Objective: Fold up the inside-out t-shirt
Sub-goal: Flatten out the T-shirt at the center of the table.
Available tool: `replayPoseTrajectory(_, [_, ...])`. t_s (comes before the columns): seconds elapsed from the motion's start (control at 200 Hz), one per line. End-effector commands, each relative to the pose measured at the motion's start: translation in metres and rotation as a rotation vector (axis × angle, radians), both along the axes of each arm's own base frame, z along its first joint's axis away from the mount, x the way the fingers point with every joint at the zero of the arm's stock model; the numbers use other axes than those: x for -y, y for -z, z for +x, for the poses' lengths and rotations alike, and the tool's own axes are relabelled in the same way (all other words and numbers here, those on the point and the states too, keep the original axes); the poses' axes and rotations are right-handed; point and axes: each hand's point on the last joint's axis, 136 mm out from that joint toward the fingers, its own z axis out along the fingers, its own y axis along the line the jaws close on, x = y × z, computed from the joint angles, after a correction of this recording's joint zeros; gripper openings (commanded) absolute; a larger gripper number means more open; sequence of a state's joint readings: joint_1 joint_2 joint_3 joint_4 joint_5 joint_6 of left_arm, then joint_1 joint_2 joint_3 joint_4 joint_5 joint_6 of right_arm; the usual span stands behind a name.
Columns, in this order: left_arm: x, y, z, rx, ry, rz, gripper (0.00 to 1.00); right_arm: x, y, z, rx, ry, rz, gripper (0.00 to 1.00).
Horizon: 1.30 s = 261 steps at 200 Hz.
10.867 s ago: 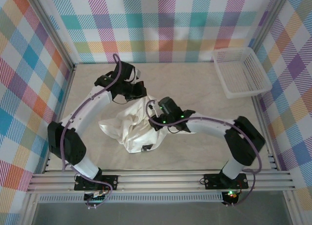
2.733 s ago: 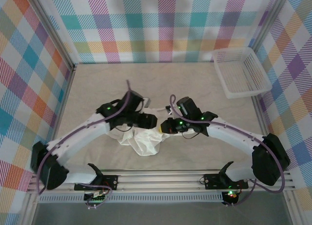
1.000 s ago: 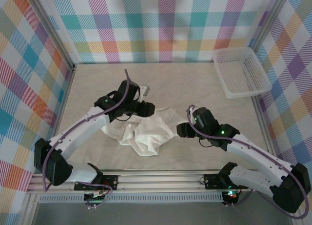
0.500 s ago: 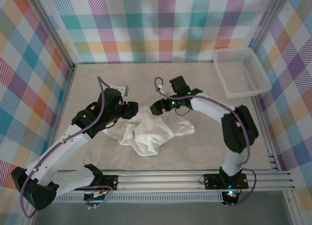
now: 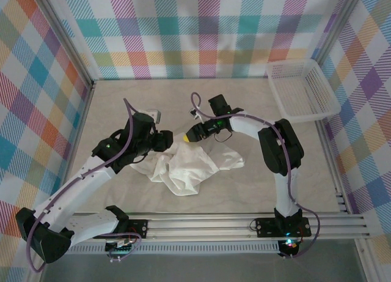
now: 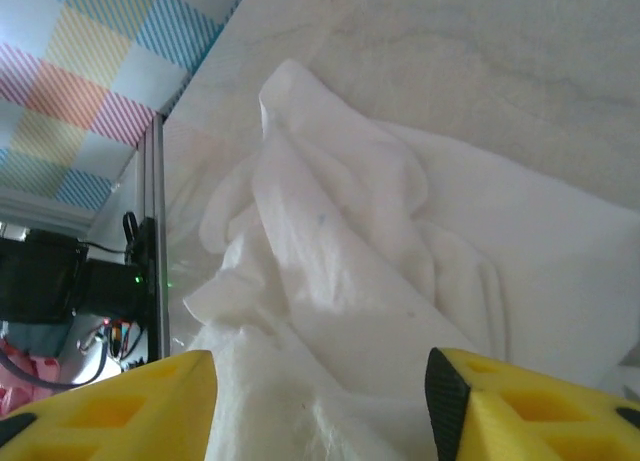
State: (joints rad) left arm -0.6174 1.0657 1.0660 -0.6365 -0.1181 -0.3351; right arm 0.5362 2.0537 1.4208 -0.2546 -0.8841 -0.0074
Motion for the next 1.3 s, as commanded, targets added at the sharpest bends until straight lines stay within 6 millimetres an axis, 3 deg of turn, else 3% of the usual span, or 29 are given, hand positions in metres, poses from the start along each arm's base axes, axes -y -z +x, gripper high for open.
replayPoseTrajectory(0.0, [-0.006, 0.012, 0.000, -0.027, -0.032, 0.016, 0.56, 0.001, -0.017, -0.011, 0.005, -0.018, 0.045, 0.51])
replayPoseTrajectory(0.235, [-0.003, 0.011, 0.000, -0.028, -0.018, 0.006, 0.56, 0.007, -0.014, -0.006, 0.009, 0.024, 0.008, 0.30])
replayPoseTrajectory(0.365, [-0.004, 0.013, -0.001, -0.031, -0.023, 0.013, 0.56, 0.008, -0.021, -0.001, 0.036, 0.050, 0.002, 0.24])
replayPoseTrajectory(0.545, [-0.003, 0.015, 0.000, -0.038, -0.023, 0.012, 0.56, 0.006, -0.032, -0.002, 0.038, 0.044, 0.028, 0.00])
replayPoseTrajectory(0.62, [-0.003, 0.016, -0.001, -0.042, -0.025, 0.008, 0.56, 0.007, -0.037, -0.003, 0.040, 0.041, 0.029, 0.00])
replayPoseTrajectory(0.73, [-0.007, 0.023, -0.007, -0.081, -0.042, 0.008, 0.56, 0.010, -0.062, 0.001, 0.105, 0.078, 0.035, 0.00])
replayPoseTrajectory(0.865, [-0.025, 0.045, -0.023, -0.189, -0.143, 0.016, 0.57, 0.034, -0.111, 0.032, 0.262, 0.336, -0.041, 0.00])
replayPoseTrajectory(0.97, [-0.023, 0.067, -0.036, -0.284, -0.164, -0.046, 0.58, 0.059, -0.133, 0.043, 0.323, 0.505, -0.081, 0.00])
replayPoseTrajectory(1.145, [-0.001, 0.114, -0.043, -0.420, -0.147, -0.173, 0.67, 0.089, -0.140, 0.042, 0.389, 0.644, -0.142, 0.00])
replayPoseTrajectory(1.3, [0.020, 0.159, -0.034, -0.520, -0.125, -0.192, 0.82, 0.076, -0.139, 0.014, 0.368, 0.504, -0.047, 0.00])
